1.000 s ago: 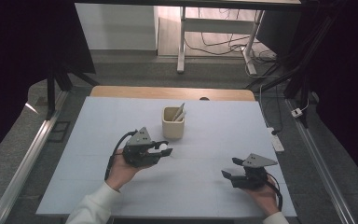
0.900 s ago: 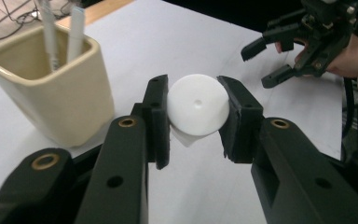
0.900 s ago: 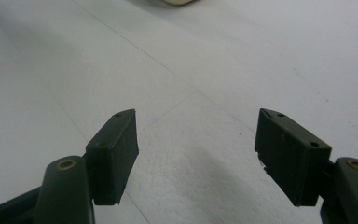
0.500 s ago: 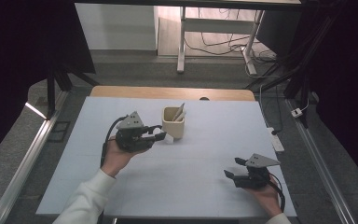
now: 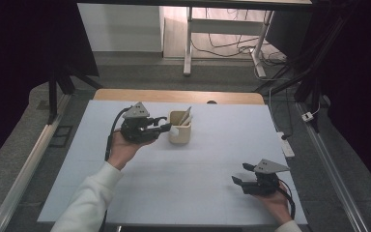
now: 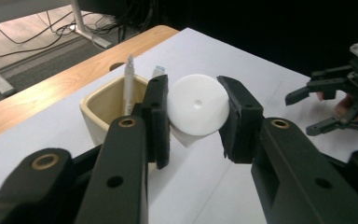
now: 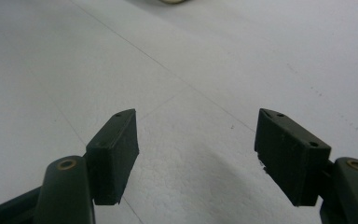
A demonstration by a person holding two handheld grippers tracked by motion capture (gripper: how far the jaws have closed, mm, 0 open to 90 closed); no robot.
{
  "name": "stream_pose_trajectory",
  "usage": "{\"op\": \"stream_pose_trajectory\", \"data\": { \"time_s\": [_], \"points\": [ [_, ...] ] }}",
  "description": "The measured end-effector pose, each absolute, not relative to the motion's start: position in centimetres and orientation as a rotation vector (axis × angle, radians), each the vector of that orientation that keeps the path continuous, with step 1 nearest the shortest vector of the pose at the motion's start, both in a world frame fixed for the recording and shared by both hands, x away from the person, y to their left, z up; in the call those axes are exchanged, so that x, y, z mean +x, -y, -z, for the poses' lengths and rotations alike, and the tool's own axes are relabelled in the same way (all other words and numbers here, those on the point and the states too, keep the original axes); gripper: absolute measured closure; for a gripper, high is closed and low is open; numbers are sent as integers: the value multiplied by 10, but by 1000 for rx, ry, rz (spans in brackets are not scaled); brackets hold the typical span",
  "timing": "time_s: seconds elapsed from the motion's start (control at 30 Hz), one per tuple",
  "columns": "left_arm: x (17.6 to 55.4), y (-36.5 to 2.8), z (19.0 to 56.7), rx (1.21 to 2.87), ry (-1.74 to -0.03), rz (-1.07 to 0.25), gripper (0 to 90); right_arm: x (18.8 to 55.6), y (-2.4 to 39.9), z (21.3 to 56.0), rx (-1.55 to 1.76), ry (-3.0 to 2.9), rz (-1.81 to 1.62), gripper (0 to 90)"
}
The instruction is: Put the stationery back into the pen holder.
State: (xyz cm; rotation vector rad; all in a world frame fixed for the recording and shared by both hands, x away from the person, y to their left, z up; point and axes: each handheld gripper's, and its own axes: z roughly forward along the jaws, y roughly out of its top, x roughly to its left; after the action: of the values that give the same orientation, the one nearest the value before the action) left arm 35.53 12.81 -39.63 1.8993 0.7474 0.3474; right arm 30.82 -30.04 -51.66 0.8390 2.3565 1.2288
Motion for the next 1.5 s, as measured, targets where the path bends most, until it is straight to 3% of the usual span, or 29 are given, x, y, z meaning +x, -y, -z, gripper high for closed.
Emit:
{"op": "stream_pose_trajectory", "data": {
  "time_s": [1.03,1.5],
  "points": [
    [419,-108,387,1969,-870,-370,654,309,299,519,838,-2376,-1195,302],
    [424,-101,392,1994,-882,-346,649,309,300,518,831,-2374,-1204,303]
  ]
}}
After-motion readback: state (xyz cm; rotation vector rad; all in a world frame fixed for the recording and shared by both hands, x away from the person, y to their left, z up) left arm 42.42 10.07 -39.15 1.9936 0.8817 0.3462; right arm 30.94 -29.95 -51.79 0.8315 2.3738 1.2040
